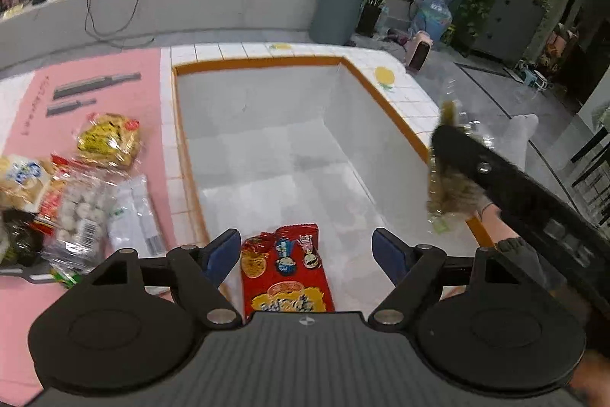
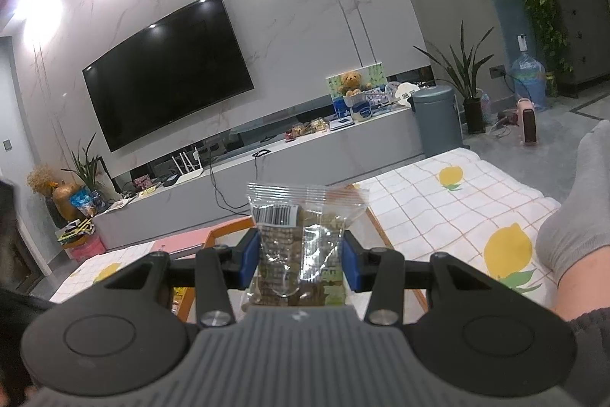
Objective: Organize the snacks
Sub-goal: 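Open the left tool dropping the noodle bag while the right tool releases the cracker bag into the box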
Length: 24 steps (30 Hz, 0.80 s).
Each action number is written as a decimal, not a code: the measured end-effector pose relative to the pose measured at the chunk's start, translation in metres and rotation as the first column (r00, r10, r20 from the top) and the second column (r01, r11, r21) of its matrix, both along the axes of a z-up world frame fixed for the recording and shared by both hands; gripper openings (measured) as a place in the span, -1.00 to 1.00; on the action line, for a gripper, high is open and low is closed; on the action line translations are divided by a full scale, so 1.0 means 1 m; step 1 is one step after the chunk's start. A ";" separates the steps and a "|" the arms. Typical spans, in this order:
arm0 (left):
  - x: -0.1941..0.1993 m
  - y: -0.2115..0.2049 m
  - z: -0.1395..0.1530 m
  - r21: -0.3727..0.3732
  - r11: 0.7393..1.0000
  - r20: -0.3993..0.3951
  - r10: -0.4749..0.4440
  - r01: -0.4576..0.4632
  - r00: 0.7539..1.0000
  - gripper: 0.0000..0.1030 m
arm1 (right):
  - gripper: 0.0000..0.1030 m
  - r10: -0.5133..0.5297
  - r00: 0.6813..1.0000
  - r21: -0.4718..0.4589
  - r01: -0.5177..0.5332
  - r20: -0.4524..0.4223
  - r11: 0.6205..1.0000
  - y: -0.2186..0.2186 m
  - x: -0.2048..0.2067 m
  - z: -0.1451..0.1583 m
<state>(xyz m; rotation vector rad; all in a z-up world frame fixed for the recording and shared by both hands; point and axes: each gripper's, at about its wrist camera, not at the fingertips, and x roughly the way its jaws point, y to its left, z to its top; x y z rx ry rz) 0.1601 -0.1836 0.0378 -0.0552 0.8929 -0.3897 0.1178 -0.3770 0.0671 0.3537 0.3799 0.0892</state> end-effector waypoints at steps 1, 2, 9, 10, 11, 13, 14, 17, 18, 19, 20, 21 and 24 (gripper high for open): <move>-0.006 0.004 0.003 0.006 1.000 0.014 0.000 0.000 1.000 0.78 | -0.16 -0.001 1.000 0.006 0.001 -0.003 1.000 0.000 0.001 -0.001; -0.011 0.007 0.007 0.010 1.000 0.030 -0.006 0.006 1.000 0.78 | -0.16 0.000 1.000 0.013 0.000 -0.009 1.000 0.000 0.002 -0.002; -0.037 0.035 0.027 0.034 0.999 0.106 -0.003 -0.001 0.994 0.80 | -0.16 0.063 0.996 -0.013 -0.064 -0.056 0.998 0.020 0.013 -0.013; -0.038 0.040 0.028 0.032 0.999 0.111 0.006 -0.010 0.994 0.81 | -0.16 0.074 0.995 -0.018 -0.075 -0.067 0.997 0.024 0.015 -0.016; -0.040 0.044 0.029 0.031 0.999 0.114 0.015 -0.019 0.993 0.82 | -0.16 0.083 0.993 -0.027 -0.086 -0.078 0.996 0.028 0.016 -0.018; -0.042 0.055 0.028 0.027 0.999 0.121 0.031 -0.034 0.992 0.83 | -0.16 0.099 0.991 -0.051 -0.105 -0.095 0.993 0.035 0.019 -0.022; -0.042 0.059 0.026 0.026 0.999 0.121 0.038 -0.041 0.992 0.84 | -0.16 0.107 0.989 -0.065 -0.114 -0.102 0.991 0.039 0.020 -0.024; -0.038 0.067 0.019 0.049 0.997 0.103 0.049 -0.054 0.994 0.84 | -0.16 0.124 0.985 -0.107 -0.137 -0.119 0.985 0.050 0.023 -0.028; -0.037 0.070 0.016 0.051 0.997 0.096 0.055 -0.060 0.994 0.84 | -0.16 0.126 0.984 -0.127 -0.142 -0.126 0.982 0.053 0.025 -0.030; -0.037 0.073 0.014 0.049 0.997 0.090 0.059 -0.064 0.994 0.84 | -0.16 0.130 0.982 -0.149 -0.150 -0.137 0.977 0.057 0.027 -0.032; -0.037 0.075 0.012 0.045 0.997 0.083 0.064 -0.068 0.994 0.84 | -0.16 0.132 0.980 -0.164 -0.156 -0.149 0.974 0.060 0.030 -0.035; -0.035 0.077 0.009 0.041 0.997 0.071 0.068 -0.071 0.995 0.84 | -0.16 0.134 0.978 -0.173 -0.162 -0.162 0.971 0.062 0.032 -0.038; -0.034 0.083 0.003 0.028 0.997 0.043 0.074 -0.075 0.996 0.84 | -0.16 0.139 0.969 -0.195 -0.179 -0.202 0.964 0.069 0.040 -0.047</move>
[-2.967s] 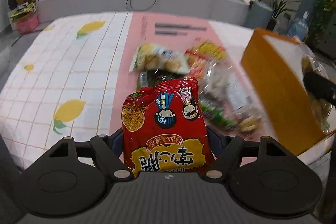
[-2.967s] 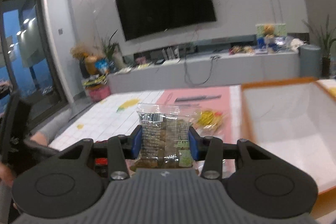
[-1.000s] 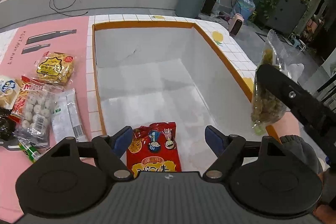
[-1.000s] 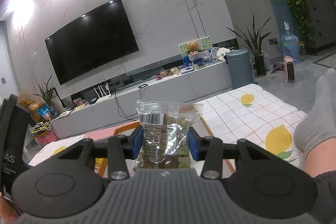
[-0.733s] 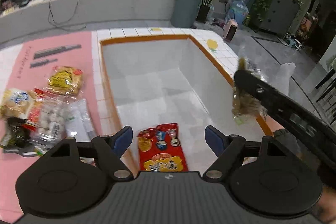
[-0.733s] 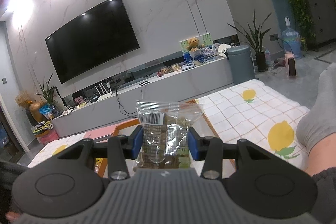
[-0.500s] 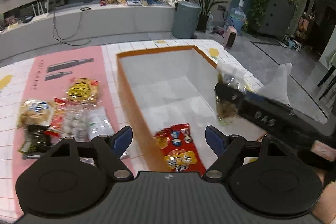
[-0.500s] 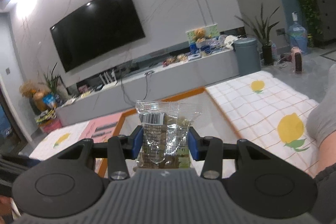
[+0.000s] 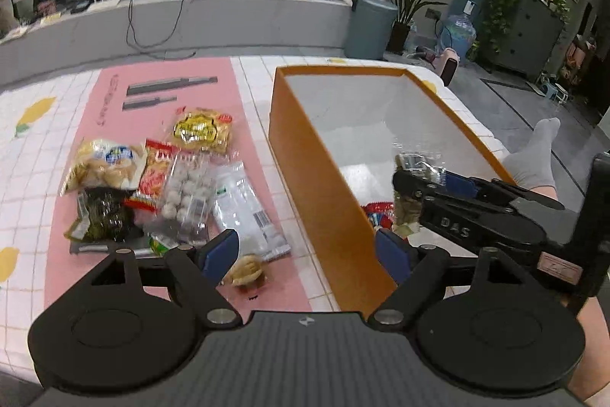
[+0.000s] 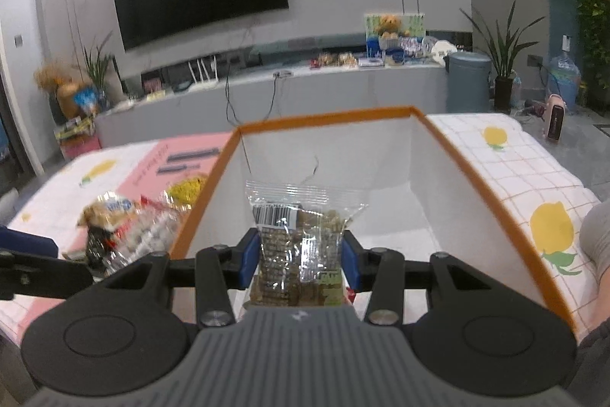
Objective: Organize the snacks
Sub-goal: 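Open the left tool dropping the noodle bag while the right tool releases the cracker bag into the box, then move the right tool back to the table and grasp the green sausage stick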
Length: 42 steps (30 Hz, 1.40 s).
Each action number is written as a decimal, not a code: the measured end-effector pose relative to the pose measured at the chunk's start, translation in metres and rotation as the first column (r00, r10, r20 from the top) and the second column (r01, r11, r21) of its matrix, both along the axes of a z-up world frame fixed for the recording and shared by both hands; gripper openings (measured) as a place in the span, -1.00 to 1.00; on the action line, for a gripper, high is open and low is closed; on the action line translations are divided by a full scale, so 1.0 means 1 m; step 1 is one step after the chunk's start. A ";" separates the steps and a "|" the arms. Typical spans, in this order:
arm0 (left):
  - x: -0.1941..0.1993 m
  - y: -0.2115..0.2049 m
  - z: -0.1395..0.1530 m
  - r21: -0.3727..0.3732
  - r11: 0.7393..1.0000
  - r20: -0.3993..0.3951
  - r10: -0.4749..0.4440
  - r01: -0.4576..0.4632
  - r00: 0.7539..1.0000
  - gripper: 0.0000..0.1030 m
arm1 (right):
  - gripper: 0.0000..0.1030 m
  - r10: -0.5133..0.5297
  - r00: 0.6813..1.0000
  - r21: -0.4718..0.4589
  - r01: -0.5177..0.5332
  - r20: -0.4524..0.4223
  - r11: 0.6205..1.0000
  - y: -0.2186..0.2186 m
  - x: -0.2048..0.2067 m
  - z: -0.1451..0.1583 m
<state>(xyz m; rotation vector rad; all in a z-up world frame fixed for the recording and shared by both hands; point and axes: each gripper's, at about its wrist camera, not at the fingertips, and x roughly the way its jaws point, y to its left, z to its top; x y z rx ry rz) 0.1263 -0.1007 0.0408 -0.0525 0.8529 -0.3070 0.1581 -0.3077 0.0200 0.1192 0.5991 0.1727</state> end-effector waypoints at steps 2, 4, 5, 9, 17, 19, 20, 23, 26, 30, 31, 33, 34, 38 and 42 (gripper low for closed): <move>0.000 0.002 -0.003 -0.003 1.000 -0.011 0.004 -0.004 1.000 0.84 | -0.16 0.009 1.000 -0.024 -0.010 -0.022 1.000 0.005 0.005 -0.004; -0.002 0.002 -0.005 -0.002 1.000 -0.013 0.002 -0.002 1.000 0.84 | -0.16 0.011 0.999 -0.032 -0.012 -0.041 0.999 0.007 0.010 -0.008; -0.003 0.001 -0.006 0.000 1.000 -0.013 0.002 -0.002 1.000 0.84 | -0.16 0.011 0.999 -0.031 -0.013 -0.049 0.999 0.007 0.011 -0.009; -0.004 0.000 -0.008 -0.003 1.000 -0.027 0.005 -0.005 1.000 0.84 | -0.11 0.009 0.997 -0.044 -0.012 -0.072 0.999 0.009 0.013 -0.011; -0.003 -0.002 -0.012 -0.004 1.000 -0.048 0.002 -0.002 0.999 0.84 | 0.09 0.004 0.998 -0.028 -0.006 -0.066 1.000 0.010 0.011 -0.009; -0.004 -0.001 -0.013 0.000 1.000 -0.048 0.004 -0.004 0.999 0.84 | 0.09 0.003 0.998 -0.027 -0.005 -0.057 1.000 0.009 0.009 -0.006; -0.005 -0.001 -0.013 -0.001 1.000 -0.048 0.007 -0.007 0.999 0.84 | 0.13 0.002 0.999 -0.025 -0.003 -0.051 1.000 0.009 0.008 -0.005; -0.005 0.003 -0.013 -0.010 1.000 -0.053 0.017 -0.018 0.998 0.84 | 0.26 -0.014 0.999 -0.008 0.013 -0.029 1.000 0.006 0.003 0.000; -0.006 0.007 -0.011 -0.021 0.999 -0.057 0.029 -0.030 0.998 0.84 | 0.38 -0.025 1.000 0.016 0.025 0.002 1.000 0.004 -0.003 0.007; -0.010 0.013 -0.007 -0.013 0.999 -0.043 0.040 -0.041 0.998 0.84 | 0.46 -0.031 0.997 0.050 0.028 0.064 0.998 0.005 -0.014 0.017; -0.011 0.015 -0.006 -0.007 0.999 -0.037 0.043 -0.043 0.998 0.84 | 0.52 -0.028 0.997 0.056 0.024 0.076 0.998 0.006 -0.016 0.019; -0.013 0.019 -0.003 0.006 0.999 -0.021 0.053 -0.053 0.998 0.84 | 0.61 -0.026 0.995 0.066 0.019 0.096 0.998 0.008 -0.020 0.023; -0.014 0.022 -0.002 0.010 0.998 -0.014 0.058 -0.058 0.998 0.84 | 0.61 -0.025 0.994 0.071 0.018 0.107 0.997 0.009 -0.022 0.025; -0.019 0.036 0.001 0.016 0.996 0.007 0.087 -0.087 0.996 0.84 | 0.69 -0.021 0.990 0.089 0.008 0.139 0.996 0.014 -0.030 0.031; -0.024 0.055 0.002 0.011 0.992 0.008 0.122 -0.122 0.992 0.84 | 0.69 -0.007 0.986 0.102 -0.010 0.169 0.995 0.022 -0.038 0.039</move>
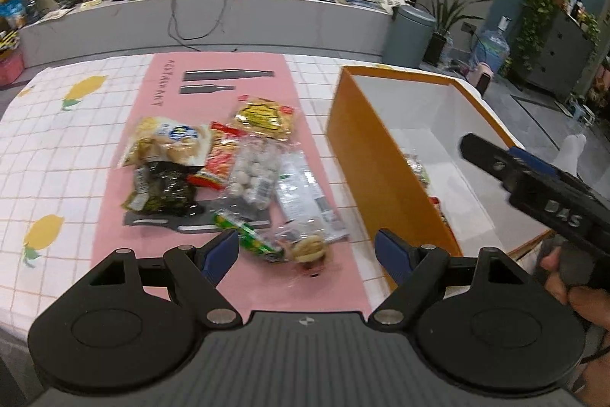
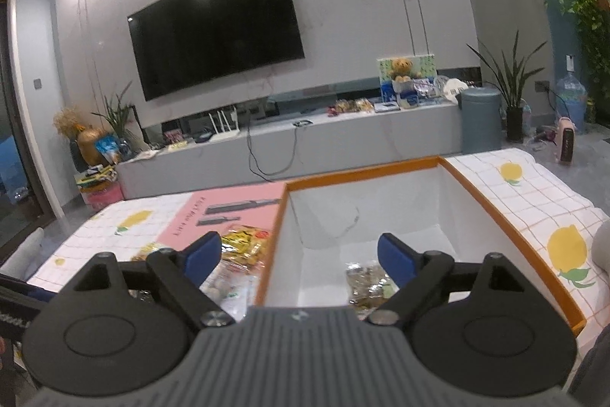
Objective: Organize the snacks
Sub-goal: 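Move the right tool back to the table and grasp the green sausage stick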
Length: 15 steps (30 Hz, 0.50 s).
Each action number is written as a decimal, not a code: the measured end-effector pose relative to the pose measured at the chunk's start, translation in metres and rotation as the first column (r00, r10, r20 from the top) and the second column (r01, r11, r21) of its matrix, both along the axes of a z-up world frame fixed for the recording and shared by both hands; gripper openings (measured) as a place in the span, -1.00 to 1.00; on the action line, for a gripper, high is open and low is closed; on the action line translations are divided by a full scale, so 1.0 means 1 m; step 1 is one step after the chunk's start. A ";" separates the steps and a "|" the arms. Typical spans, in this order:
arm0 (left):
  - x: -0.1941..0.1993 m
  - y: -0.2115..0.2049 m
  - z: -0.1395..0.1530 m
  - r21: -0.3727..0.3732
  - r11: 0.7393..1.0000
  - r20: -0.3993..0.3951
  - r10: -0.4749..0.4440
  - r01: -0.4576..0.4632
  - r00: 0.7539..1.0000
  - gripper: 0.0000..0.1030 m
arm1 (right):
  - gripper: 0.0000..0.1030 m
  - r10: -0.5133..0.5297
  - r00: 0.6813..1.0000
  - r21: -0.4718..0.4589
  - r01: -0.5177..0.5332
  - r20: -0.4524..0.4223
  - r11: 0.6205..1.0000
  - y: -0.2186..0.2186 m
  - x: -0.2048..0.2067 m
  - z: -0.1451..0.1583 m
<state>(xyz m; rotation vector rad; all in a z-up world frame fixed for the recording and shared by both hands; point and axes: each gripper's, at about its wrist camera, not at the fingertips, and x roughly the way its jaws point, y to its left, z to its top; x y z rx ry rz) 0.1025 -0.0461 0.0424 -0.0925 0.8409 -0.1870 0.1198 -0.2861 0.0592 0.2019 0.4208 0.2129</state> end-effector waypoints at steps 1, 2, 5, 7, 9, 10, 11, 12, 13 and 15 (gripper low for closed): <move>-0.001 0.005 0.000 0.002 1.000 0.001 0.007 -0.007 1.000 0.84 | 0.70 0.008 1.000 0.004 -0.008 0.009 1.000 0.003 -0.002 0.002; -0.002 0.009 0.000 0.004 1.000 0.004 0.016 -0.016 1.000 0.84 | 0.70 0.019 1.000 0.008 -0.019 0.014 1.000 0.006 -0.002 0.004; -0.007 0.025 -0.002 0.009 0.999 0.017 0.049 -0.049 0.999 0.84 | 0.70 0.068 0.997 0.024 -0.068 0.027 0.997 0.019 -0.005 0.008; -0.009 0.037 -0.006 0.010 0.997 0.014 0.072 -0.072 0.997 0.84 | 0.70 0.100 0.994 0.029 -0.101 0.032 0.994 0.031 -0.009 0.009; -0.010 0.048 -0.011 0.004 0.996 0.005 0.093 -0.093 0.996 0.84 | 0.70 0.133 0.991 0.033 -0.133 0.025 0.990 0.043 -0.009 0.009; -0.010 0.053 -0.013 0.001 0.995 0.001 0.102 -0.102 0.995 0.84 | 0.70 0.147 0.989 0.034 -0.147 0.012 0.989 0.051 -0.009 0.008; -0.010 0.059 -0.016 -0.004 0.993 -0.004 0.114 -0.114 0.993 0.84 | 0.70 0.156 0.988 0.032 -0.156 0.001 0.987 0.058 -0.009 0.008; -0.010 0.064 -0.019 -0.009 0.992 -0.009 0.123 -0.123 0.992 0.84 | 0.70 0.165 0.986 0.027 -0.165 -0.006 0.986 0.065 -0.010 0.007; -0.011 0.068 -0.022 -0.011 0.992 -0.014 0.129 -0.130 0.991 0.84 | 0.70 0.177 0.984 0.018 -0.176 -0.012 0.984 0.073 -0.012 0.006; -0.011 0.078 -0.028 -0.013 0.989 -0.022 0.145 -0.145 0.989 0.84 | 0.70 0.203 0.979 -0.005 -0.203 -0.021 0.979 0.087 -0.014 0.003</move>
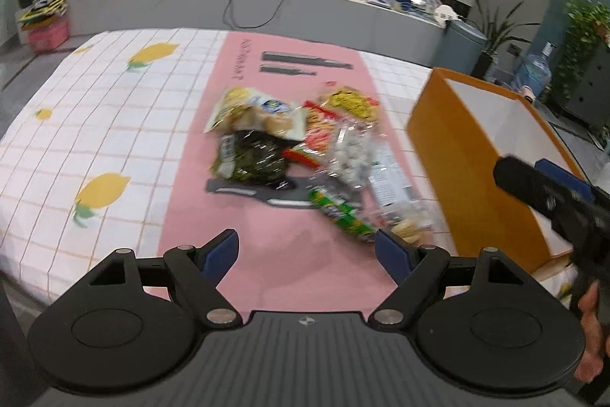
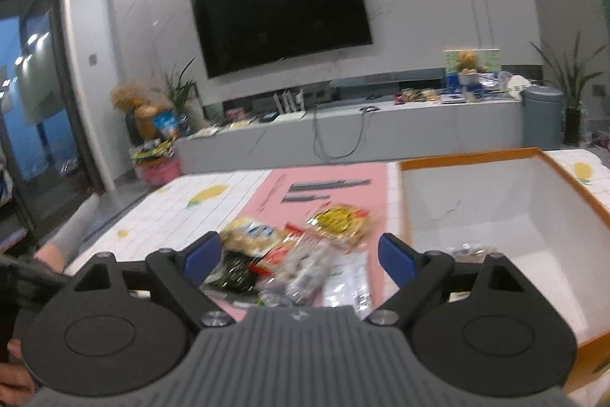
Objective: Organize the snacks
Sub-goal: 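Move the right tool back to the table and grasp the green sausage stick, then lift the green sausage stick with the right tool while the left tool grasps the bread bun bag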
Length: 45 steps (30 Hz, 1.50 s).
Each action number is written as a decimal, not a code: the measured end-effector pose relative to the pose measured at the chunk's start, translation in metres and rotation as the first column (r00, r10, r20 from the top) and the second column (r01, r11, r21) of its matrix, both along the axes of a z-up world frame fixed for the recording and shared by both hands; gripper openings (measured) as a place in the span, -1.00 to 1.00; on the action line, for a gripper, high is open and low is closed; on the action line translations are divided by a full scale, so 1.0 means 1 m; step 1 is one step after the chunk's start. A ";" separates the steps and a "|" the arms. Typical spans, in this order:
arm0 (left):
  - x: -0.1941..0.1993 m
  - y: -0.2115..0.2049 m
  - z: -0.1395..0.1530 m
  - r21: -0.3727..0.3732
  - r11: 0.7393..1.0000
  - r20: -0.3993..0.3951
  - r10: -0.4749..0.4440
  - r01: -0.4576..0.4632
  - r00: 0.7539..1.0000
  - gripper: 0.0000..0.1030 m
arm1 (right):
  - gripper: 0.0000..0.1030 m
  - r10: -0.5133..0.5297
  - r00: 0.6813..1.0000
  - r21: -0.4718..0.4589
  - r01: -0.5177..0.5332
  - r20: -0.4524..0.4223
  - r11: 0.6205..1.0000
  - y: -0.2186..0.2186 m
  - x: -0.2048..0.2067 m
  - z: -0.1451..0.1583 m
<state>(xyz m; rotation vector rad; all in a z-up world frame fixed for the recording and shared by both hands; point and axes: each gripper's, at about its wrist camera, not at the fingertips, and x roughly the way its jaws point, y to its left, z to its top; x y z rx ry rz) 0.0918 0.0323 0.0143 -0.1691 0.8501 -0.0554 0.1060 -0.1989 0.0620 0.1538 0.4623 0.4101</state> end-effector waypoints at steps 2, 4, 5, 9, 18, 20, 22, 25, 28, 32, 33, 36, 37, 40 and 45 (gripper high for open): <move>-0.001 0.008 -0.008 0.001 1.000 -0.007 0.010 -0.010 1.000 0.84 | 0.70 0.032 0.999 -0.029 -0.033 -0.004 0.999 0.010 -0.003 -0.006; -0.001 0.016 -0.015 0.003 1.000 -0.016 0.027 -0.027 1.000 0.84 | 0.70 0.058 0.998 -0.058 -0.058 -0.008 0.997 0.022 -0.005 -0.013; 0.000 0.019 -0.019 0.002 0.999 -0.019 0.035 -0.035 0.999 0.84 | 0.70 0.067 0.998 -0.069 -0.068 -0.011 0.995 0.028 -0.006 -0.016; 0.005 0.035 -0.032 -0.014 0.998 -0.048 0.065 -0.066 0.997 0.84 | 0.63 0.110 0.994 -0.113 -0.110 -0.011 0.987 0.043 -0.007 -0.030; 0.010 0.051 -0.044 -0.033 0.997 -0.076 0.071 -0.074 0.995 0.84 | 0.63 0.049 0.996 -0.186 -0.063 -0.077 0.980 0.070 0.017 -0.066; 0.012 0.052 -0.045 -0.030 0.996 -0.082 0.077 -0.080 0.994 0.83 | 0.47 0.097 0.993 -0.229 -0.109 -0.065 0.967 0.078 0.022 -0.074; 0.015 0.053 -0.046 -0.037 0.997 -0.086 0.070 -0.074 0.994 0.83 | 0.30 0.142 0.986 -0.300 -0.160 -0.082 0.940 0.087 0.028 -0.080; 0.017 0.054 -0.048 -0.030 0.997 -0.088 0.074 -0.077 0.993 0.83 | 0.23 0.158 0.981 -0.349 -0.189 -0.117 0.918 0.093 0.041 -0.089; 0.019 0.056 -0.050 -0.021 0.996 -0.090 0.082 -0.084 0.993 0.83 | 0.21 0.145 0.979 -0.370 -0.190 -0.146 0.909 0.098 0.054 -0.096; 0.021 0.062 -0.052 -0.030 0.995 -0.103 0.091 -0.094 0.991 0.83 | -0.13 0.159 0.968 -0.435 -0.231 -0.196 0.870 0.109 0.070 -0.107; 0.021 0.064 -0.052 -0.034 0.995 -0.106 0.094 -0.098 0.990 0.83 | -0.17 0.167 0.964 -0.450 -0.245 -0.207 0.859 0.112 0.073 -0.110; 0.022 0.068 -0.053 -0.045 0.993 -0.115 0.104 -0.109 0.988 0.83 | -0.31 0.186 0.957 -0.450 -0.271 -0.224 0.851 0.117 0.080 -0.112; 0.022 0.069 -0.054 -0.049 0.992 -0.119 0.107 -0.113 0.987 0.83 | -0.41 0.185 0.955 -0.447 -0.273 -0.230 0.852 0.118 0.083 -0.112; 0.022 0.070 -0.054 -0.062 0.991 -0.127 0.109 -0.117 0.986 0.83 | -0.54 0.187 0.952 -0.428 -0.278 -0.244 0.860 0.121 0.084 -0.110; 0.019 0.077 -0.052 -0.069 0.989 -0.124 0.126 -0.135 0.984 0.83 | -0.49 0.231 0.933 -0.364 -0.325 -0.277 0.873 0.131 0.072 -0.107</move>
